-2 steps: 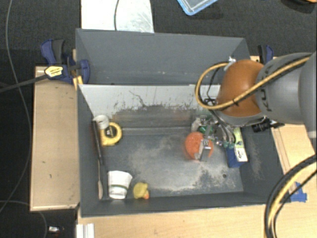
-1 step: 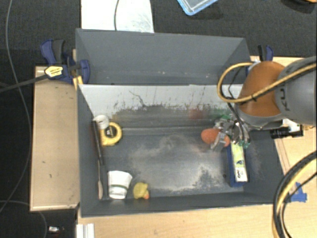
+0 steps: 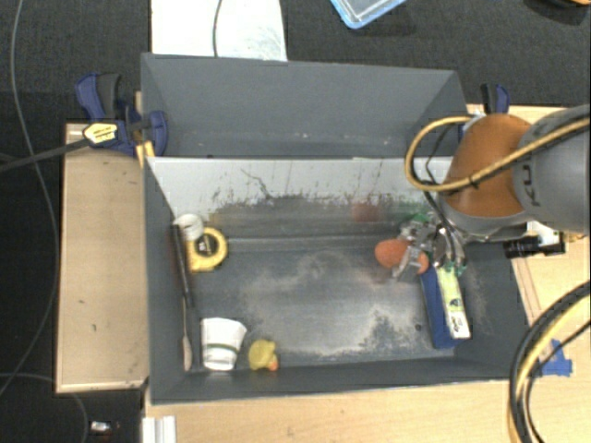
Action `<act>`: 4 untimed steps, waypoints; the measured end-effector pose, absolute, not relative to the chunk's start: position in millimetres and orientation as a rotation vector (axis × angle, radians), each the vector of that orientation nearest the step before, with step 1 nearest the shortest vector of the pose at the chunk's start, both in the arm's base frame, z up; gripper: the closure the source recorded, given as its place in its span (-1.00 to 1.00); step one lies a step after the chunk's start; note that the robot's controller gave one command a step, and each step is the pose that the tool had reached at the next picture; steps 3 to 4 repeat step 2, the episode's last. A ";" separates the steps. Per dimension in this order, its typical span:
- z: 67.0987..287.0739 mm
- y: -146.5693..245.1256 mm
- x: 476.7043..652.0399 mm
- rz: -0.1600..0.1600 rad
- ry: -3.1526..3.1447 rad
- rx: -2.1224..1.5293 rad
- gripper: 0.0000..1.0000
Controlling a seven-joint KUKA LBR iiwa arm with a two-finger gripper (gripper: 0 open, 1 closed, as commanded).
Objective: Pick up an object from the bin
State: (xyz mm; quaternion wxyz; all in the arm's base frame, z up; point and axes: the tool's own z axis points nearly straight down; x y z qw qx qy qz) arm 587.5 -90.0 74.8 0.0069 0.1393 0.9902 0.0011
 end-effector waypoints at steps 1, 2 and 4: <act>141.4 -88.4 576.7 0.004 3.089 0.521 1.00; 193.6 -74.8 565.2 0.003 3.125 0.217 1.00; 193.6 -74.8 565.2 0.003 3.125 0.217 1.00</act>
Offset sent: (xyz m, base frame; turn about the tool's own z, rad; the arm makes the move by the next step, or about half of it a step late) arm -0.0361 0.0295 0.1668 -0.4124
